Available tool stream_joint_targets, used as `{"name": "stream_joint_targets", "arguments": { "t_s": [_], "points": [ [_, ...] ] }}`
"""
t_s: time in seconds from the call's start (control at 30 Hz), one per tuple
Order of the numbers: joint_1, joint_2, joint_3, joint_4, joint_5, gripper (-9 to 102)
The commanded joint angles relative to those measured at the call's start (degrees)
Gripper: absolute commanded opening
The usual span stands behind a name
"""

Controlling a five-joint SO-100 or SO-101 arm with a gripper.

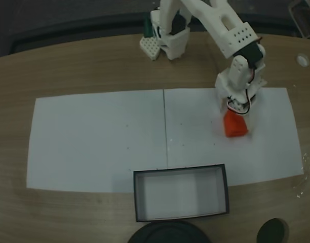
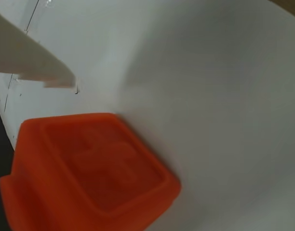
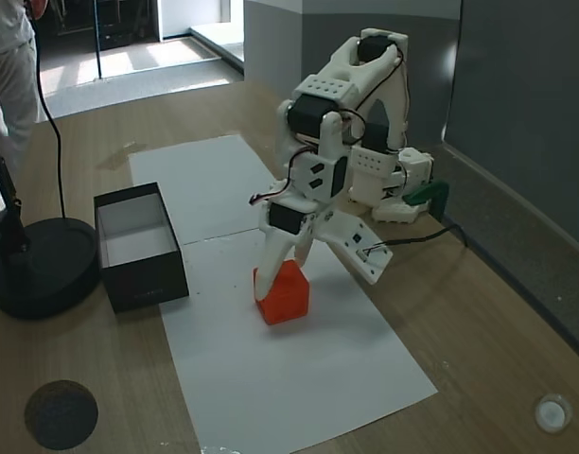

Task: Grab a orange square and put it in the box.

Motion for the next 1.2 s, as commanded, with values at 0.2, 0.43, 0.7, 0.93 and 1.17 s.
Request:
{"name": "stream_joint_targets", "arguments": {
  "t_s": [0.2, 0.43, 0.7, 0.93, 1.17],
  "points": [
    [1.23, -5.01, -5.89, -1.41, 0.09, 40],
    [1.14, -5.19, -6.24, -0.97, 0.09, 6],
    [5.45, -5.1, -20.57, 8.44, 0.0, 5],
    [14.85, -5.89, -47.11, 26.28, -3.52, 6],
    [10.72, -7.91, -38.32, 28.65, 0.0, 43]
  ]
}}
